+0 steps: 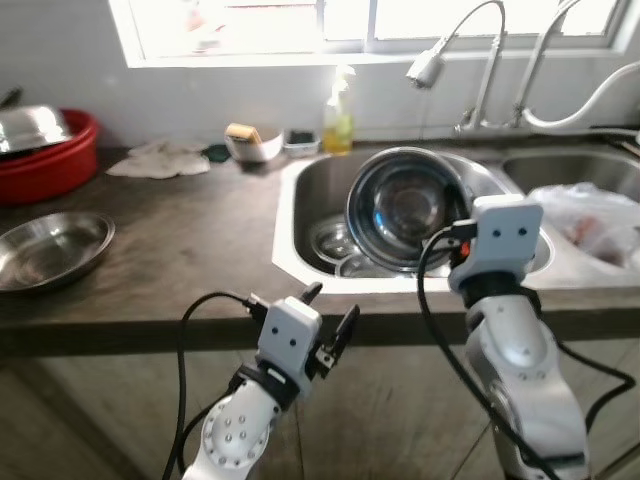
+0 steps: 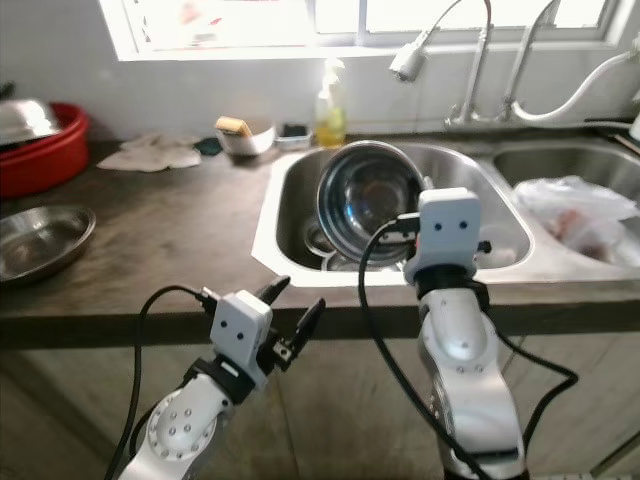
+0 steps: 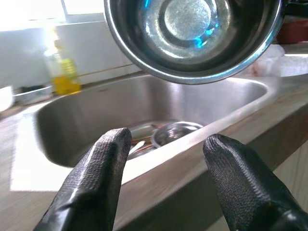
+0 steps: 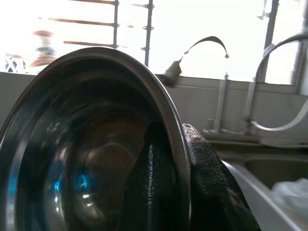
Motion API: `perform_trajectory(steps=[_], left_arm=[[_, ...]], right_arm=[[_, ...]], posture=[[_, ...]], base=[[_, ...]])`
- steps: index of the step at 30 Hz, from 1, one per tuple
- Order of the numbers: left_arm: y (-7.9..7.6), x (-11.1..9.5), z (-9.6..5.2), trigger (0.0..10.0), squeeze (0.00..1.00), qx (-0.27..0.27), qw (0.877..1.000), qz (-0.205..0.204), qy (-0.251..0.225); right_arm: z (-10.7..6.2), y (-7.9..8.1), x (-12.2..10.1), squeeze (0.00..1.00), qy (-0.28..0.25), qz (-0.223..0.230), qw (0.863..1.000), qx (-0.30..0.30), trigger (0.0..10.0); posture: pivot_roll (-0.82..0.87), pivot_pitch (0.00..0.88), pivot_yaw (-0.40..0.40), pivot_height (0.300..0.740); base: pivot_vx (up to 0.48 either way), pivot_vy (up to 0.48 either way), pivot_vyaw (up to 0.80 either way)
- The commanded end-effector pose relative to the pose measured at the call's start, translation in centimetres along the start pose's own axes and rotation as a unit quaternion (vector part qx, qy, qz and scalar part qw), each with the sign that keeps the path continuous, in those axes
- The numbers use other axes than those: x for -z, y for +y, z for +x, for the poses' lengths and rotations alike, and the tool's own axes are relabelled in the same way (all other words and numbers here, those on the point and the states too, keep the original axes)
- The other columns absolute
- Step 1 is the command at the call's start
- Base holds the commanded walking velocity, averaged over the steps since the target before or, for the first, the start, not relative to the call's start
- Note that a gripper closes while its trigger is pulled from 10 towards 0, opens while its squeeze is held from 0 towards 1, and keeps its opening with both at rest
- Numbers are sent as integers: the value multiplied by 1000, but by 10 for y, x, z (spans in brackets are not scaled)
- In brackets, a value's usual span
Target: Kitchen organization
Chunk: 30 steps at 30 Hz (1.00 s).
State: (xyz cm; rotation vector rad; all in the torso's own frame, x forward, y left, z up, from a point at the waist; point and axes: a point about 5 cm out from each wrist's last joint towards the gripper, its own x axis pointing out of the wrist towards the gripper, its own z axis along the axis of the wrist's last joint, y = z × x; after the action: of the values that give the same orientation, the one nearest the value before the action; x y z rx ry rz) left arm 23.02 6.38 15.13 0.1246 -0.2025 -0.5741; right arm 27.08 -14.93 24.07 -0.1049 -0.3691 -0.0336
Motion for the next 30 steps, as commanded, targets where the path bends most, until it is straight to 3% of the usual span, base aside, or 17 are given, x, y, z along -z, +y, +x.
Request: perform_trajectory(steps=[1,3,5,9,10,15,20,27,30], left_arm=[[-4,-5,2,10000,0,4,1000,-4,-13],[-4,-5,3,10000,0,2,1000,-7,-13],[0,-3,4,10000,0,-9,1000,-6,-5],[1,-2,3,10000,0,-12,1000,-8,-5],[0,-3,3,10000,0,-12,1000,-10,-6],[-2,-4,3,10000,0,-12,1000,-11,-7],[-3,-6,-1,10000,0,-15,1000,-14,-5],[-4,-10,-4,10000,0,-21,1000,-16,-5],[-6,-14,-6,10000,0,-21,1000,-18,-6]], right_arm=[[5,-9,-4,0,-2,-5,1000,8,10000],[6,-10,-4,0,0,0,1000,4,10000],[16,-4,-2,0,40,6,997,-62,10000],[25,-9,-7,0,42,-5,997,-63,10000],[36,-16,-6,0,52,-13,997,-54,10000],[56,-28,2,0,87,-28,995,-45,10000],[84,-35,27,0,190,-38,979,-57,10000],[103,-32,41,0,238,-55,965,-93,10000],[109,-29,51,0,279,-55,953,-104,10000]], posture=[[69,44,11,740],[68,43,14,740],[70,40,9,740],[65,43,9,740],[64,47,7,740],[72,60,0,740],[86,91,-11,740],[99,121,-17,740],[102,152,-12,740]], base=[[368,-304,0],[341,0,0],[0,0,0],[0,0,0],[0,0,0],[0,0,0],[0,0,0],[0,0,0],[0,0,0]])
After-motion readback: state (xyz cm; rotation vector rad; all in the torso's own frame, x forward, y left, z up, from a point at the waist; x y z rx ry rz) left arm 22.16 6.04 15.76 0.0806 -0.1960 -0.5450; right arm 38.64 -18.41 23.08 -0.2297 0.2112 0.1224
